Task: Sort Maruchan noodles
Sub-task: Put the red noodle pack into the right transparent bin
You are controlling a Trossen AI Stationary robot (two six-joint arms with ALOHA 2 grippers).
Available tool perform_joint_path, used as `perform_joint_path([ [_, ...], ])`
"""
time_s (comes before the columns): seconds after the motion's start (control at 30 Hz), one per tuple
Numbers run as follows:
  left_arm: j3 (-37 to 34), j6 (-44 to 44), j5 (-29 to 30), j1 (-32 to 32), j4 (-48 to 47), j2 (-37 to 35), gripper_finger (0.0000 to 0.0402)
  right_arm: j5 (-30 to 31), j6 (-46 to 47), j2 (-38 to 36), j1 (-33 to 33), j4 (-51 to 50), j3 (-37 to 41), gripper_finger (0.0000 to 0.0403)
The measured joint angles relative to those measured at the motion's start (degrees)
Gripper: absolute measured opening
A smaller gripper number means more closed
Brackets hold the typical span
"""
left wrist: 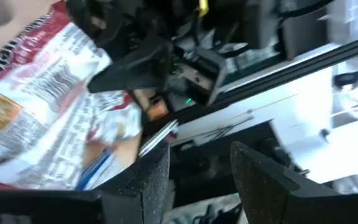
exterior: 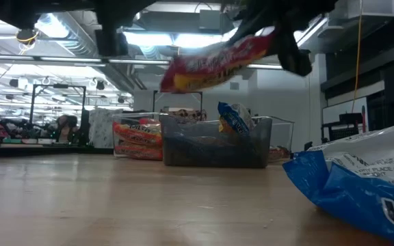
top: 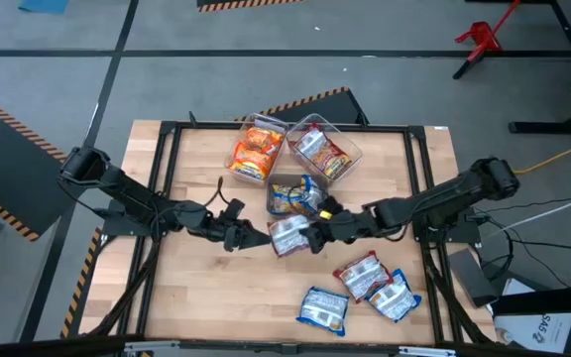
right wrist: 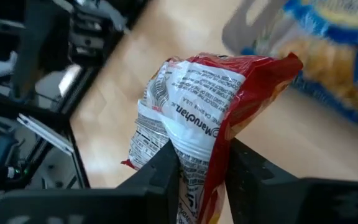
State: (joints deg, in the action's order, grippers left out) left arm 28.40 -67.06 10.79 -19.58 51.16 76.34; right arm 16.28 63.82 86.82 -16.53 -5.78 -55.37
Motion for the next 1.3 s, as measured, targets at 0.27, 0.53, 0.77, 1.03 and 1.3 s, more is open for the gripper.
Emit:
perform_joint_path([
  [0.27, 0.0, 1.9, 3.0, 1.4, 1.8, 0.0, 0.0165, 4.7, -1.5, -7.1, 0.0, -3.9, 0.0, 0.0079],
  [0.53, 0.0, 2.3, 1.5, 4.0, 1.1, 0.0, 0.0165, 9.7, -3.9, -14.3, 0.1, -4.7, 0.0, 0.0068],
  [0.77, 0.0, 7.3, 1.8, 8.2, 3.2, 0.0, 0.0165, 11.3, -5.5, -17.2, 0.1, -4.5, 0.0, 0.0062],
  [1.03, 0.0, 10.6, -5.4, 11.9, 8.2, 0.0, 0.0165, 13.0, -7.1, -19.0, 0.1, -4.0, 0.0, 0.0062],
  [1.3, 0.7, 11.2, 1.9, 14.3, 5.1, 0.0, 0.0165, 15.3, -9.1, -21.8, 0.1, -2.8, 0.0, 0.0062],
])
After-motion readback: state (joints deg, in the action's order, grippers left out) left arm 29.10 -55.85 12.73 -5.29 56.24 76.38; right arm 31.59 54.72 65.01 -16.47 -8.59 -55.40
